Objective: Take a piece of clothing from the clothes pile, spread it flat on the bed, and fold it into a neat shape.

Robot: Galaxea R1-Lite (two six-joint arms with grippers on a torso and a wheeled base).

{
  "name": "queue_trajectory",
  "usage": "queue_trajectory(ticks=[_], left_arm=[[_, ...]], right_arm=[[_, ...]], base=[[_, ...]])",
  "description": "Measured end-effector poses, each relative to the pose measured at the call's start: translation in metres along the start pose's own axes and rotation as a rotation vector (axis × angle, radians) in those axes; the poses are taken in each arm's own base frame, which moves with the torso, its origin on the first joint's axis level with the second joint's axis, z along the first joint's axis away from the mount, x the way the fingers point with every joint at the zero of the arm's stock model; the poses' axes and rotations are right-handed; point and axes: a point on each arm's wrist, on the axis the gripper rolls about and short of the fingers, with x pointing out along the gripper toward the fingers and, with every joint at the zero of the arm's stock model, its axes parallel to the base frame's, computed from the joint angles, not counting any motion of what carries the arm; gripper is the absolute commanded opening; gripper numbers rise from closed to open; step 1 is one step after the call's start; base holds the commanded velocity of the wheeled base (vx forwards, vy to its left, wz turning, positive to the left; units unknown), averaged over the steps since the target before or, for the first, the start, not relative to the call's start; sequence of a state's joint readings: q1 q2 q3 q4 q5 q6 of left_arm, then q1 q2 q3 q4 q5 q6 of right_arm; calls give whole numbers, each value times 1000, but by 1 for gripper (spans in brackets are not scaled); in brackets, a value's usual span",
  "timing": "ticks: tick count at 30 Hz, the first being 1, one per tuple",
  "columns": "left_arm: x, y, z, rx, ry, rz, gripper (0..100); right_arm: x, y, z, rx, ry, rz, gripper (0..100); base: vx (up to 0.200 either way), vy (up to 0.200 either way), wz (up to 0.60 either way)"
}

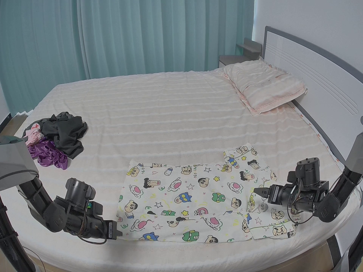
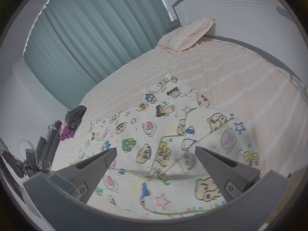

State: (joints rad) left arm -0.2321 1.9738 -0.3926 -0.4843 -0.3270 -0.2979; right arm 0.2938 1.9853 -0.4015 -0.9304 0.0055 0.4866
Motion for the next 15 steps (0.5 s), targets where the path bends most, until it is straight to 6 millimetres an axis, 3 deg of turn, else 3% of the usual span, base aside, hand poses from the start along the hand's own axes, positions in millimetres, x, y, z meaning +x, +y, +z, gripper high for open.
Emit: queue_trajectory(ticks=[1, 2, 15], left_arm=[[0, 0, 0, -1, 1, 0, 0], [0, 0, -1, -3, 2, 0, 100], [1, 0, -6, -3, 17, 0, 100]], right_arm=[[-1, -3, -1, -20, 3, -12, 100], [-2, -5, -3, -42, 9, -24, 100], [-1, -26, -40, -192, 158, -159, 100]], base=[[0, 0, 0], [0, 0, 0], [0, 0, 0]])
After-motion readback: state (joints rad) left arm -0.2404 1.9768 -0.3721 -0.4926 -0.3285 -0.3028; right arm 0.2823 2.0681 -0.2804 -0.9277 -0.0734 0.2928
